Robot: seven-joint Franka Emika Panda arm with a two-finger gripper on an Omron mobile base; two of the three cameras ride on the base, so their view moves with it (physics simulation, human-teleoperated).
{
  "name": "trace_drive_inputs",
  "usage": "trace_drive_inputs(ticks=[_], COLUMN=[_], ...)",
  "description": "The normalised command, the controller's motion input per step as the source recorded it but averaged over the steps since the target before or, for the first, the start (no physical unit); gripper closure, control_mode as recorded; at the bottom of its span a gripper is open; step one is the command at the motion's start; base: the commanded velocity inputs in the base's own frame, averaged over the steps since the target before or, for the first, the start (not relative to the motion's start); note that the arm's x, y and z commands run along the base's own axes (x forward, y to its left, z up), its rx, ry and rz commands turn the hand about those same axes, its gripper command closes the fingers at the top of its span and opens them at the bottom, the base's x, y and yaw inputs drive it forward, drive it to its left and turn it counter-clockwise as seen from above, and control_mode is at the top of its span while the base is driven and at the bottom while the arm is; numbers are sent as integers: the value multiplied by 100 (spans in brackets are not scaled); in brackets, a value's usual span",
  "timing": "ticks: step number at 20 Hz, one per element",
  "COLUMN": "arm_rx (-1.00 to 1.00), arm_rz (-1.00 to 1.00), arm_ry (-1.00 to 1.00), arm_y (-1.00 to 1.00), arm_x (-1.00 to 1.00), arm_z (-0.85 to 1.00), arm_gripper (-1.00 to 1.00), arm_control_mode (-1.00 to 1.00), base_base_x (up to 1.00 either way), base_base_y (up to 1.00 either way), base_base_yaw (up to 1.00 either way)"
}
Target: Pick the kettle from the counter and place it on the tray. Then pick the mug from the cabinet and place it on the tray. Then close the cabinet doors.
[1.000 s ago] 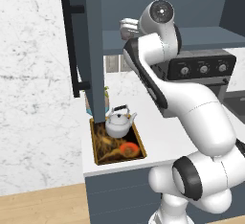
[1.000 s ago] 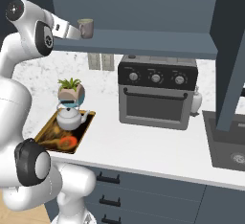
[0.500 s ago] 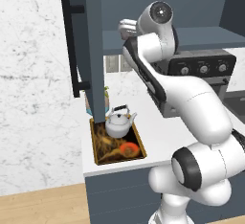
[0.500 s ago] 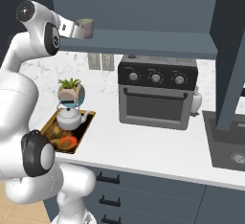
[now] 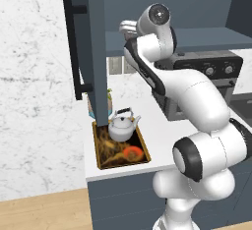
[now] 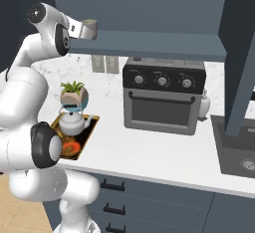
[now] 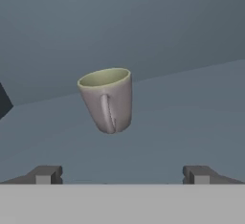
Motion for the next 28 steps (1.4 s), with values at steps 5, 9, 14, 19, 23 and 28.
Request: trace_drive_inputs(ticks=[5,9,14,19,23,28], arm_rx=[-4,-3,-1,0,0,0], arm_rz=[0,0,0,0,0,0], arm_ry=[0,0,0,0,0,0], arm_y=[0,0,0,0,0,1], arm_x=[38,32,28,24,20,26], arm_z=[-10,-6,-2,0,0,0], arm_gripper=[-100,-100,-100,-100,-100,-100], arm_control_mode=[-100,-100,-100,-100,-100,-100], base_base_x=[0,0,0,0,0,0], base_base_y=[0,0,0,0,0,0], base_base_yaw=[0,0,0,0,0,0])
